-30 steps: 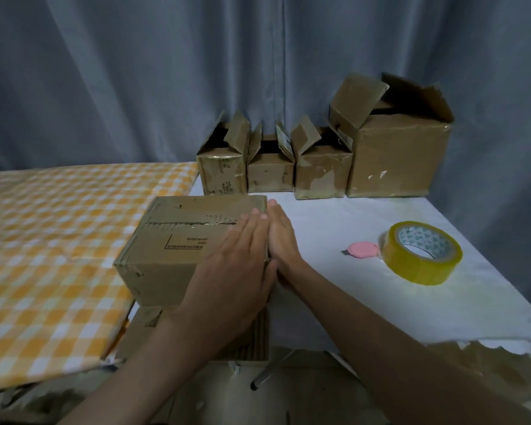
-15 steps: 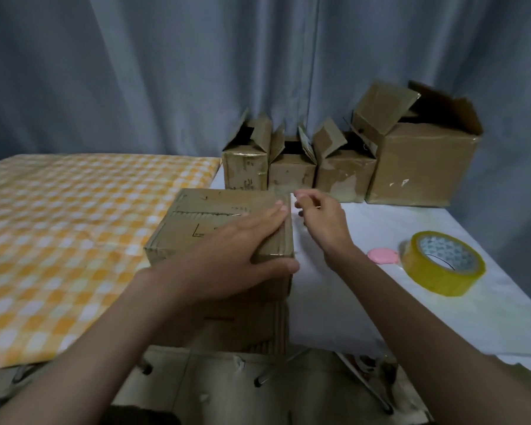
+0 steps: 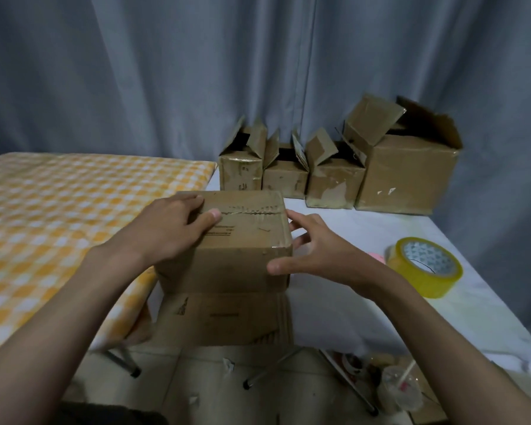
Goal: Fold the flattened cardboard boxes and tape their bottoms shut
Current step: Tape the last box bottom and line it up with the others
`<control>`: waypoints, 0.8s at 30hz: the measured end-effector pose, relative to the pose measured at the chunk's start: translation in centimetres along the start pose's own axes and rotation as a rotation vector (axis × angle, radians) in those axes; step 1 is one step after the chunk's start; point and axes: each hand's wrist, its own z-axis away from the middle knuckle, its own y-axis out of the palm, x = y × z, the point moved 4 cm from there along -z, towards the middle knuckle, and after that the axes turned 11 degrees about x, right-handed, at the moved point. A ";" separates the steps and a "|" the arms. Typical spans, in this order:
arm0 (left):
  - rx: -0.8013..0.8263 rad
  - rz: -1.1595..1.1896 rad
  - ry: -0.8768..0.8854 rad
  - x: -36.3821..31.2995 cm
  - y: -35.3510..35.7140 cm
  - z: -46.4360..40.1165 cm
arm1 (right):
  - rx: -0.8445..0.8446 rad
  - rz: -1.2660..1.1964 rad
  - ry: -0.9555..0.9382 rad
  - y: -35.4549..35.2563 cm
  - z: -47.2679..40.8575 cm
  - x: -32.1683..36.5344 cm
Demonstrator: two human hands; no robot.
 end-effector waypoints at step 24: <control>-0.247 -0.069 0.386 -2.2 1.8 -0.5 | -0.421 -0.596 0.088 -4.4 -5.8 -5.2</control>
